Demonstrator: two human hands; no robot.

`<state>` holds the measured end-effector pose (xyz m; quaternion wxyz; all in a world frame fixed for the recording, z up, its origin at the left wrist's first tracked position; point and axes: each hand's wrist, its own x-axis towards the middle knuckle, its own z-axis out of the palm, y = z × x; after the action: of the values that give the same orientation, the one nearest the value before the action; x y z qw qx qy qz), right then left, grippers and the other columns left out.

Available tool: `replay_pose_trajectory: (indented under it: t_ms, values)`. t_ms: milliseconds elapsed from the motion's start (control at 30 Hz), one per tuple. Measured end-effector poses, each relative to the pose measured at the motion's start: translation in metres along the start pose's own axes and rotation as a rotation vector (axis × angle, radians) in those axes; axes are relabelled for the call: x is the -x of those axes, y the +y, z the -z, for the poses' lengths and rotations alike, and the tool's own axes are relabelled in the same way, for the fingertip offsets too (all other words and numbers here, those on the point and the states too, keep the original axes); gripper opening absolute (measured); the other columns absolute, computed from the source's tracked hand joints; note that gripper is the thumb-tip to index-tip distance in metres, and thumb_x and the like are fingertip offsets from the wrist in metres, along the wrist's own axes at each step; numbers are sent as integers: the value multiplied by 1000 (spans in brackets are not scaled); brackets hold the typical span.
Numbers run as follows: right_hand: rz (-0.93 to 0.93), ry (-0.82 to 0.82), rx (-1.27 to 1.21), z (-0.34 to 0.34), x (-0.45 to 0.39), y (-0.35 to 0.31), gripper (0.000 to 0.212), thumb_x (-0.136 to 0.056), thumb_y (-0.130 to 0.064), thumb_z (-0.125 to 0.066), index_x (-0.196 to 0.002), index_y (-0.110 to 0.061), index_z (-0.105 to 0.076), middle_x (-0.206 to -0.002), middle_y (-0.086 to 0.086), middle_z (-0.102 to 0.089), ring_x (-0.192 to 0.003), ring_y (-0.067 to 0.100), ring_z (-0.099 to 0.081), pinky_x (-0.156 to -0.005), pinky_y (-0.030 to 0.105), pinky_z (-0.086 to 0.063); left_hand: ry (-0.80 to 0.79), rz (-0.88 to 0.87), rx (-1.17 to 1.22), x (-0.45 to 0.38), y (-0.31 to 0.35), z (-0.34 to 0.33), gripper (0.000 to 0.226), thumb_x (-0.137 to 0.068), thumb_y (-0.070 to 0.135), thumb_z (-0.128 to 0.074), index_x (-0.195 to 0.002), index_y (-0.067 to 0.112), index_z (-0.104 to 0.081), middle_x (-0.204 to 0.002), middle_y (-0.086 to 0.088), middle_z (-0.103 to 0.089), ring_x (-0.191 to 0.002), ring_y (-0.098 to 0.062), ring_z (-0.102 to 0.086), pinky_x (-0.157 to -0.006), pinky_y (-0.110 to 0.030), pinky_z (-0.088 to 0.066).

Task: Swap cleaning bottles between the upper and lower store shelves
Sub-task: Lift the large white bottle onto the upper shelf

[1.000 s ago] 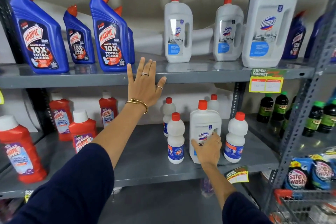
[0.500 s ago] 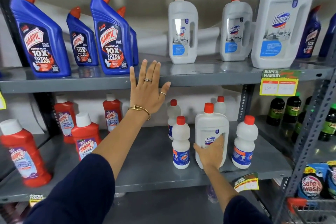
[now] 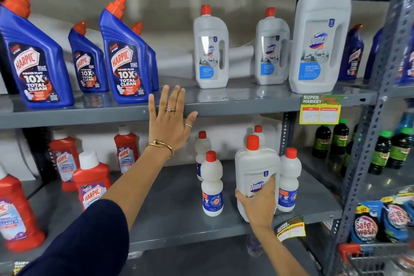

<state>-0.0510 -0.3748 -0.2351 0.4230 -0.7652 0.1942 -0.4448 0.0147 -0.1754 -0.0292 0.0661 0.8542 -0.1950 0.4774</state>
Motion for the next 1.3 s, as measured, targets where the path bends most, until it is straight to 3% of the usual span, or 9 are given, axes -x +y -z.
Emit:
replay_pose_trajectory:
  t_ms: [100,300,500,633,767,833,933,1100,1300]
  values:
    - [49,36,-45,18,-9,-19,93,-55,-27,-88,-130,-15,-33,-125,13,-55,-112,30,-54,-93,42,-49,-9,-3,0,0,1,1,62,-91,47,-31,-139,8,-22,-148,-14,-31,-140,-32,-18,-110,-50,5]
    - [179,169,-164,56,-25,-81,91,-47,-28,-88,-119,-27,-33,-104,-10,-48,-87,3,-46,-70,6,-35,-51,-4,3,2,2,9,69,-87,52,-19,-138,6,-25,-147,-15,-33,-139,-33,-19,-112,-52,1]
    - [262,253,-297,91,-52,-162,101,-44,-43,-81,-129,-15,-32,-110,-7,-54,-83,-6,-43,-66,-8,-29,-87,-23,23,1,-3,17,83,-80,62,0,-140,7,-20,-151,-13,-25,-141,-31,-12,-114,-51,-3]
    - [330,282,-352,108,-79,-217,101,-49,-43,-83,-130,-9,-32,-125,5,-55,-106,19,-55,-84,23,-42,-112,-72,5,4,-15,24,95,-76,66,17,-140,5,-19,-150,-16,-25,-141,-32,-13,-114,-45,-4]
    - [396,354,-404,107,-115,-269,101,-53,-43,-80,-132,-7,-29,-126,8,-52,-104,13,-49,-80,14,-30,-134,-112,6,3,-20,26,95,-75,66,18,-141,6,-16,-151,-14,-23,-141,-31,-12,-112,-40,1]
    - [397,361,-388,99,-134,-286,106,-53,-46,-78,-136,-6,-25,-130,10,-51,-111,21,-51,-86,20,-34,-136,-104,-3,4,-19,25,91,-77,65,14,-141,7,-14,-152,-13,-22,-141,-30,-11,-112,-39,4]
    - [384,333,-350,77,-157,-299,112,-56,-44,-78,-140,-2,-16,-138,16,-44,-123,27,-45,-97,34,-37,-142,-84,-15,5,-19,23,73,-88,58,-15,-141,7,-14,-151,-13,-23,-141,-30,-10,-112,-39,6]
    - [362,158,-272,28,-174,-285,115,-59,-42,-79,-143,-4,-11,-144,15,-37,-128,29,-40,-100,38,-37,-127,-74,-103,5,-15,26,79,-88,55,2,-131,3,-39,-135,-14,-50,-128,-33,-41,-109,-51,-20]
    - [392,139,-161,-7,-184,-286,112,-59,-41,-78,-142,-3,-13,-140,19,-38,-124,35,-42,-95,42,-41,-107,-50,-72,6,-16,23,78,-89,57,-3,-132,3,-38,-137,-13,-49,-128,-34,-39,-111,-36,2]
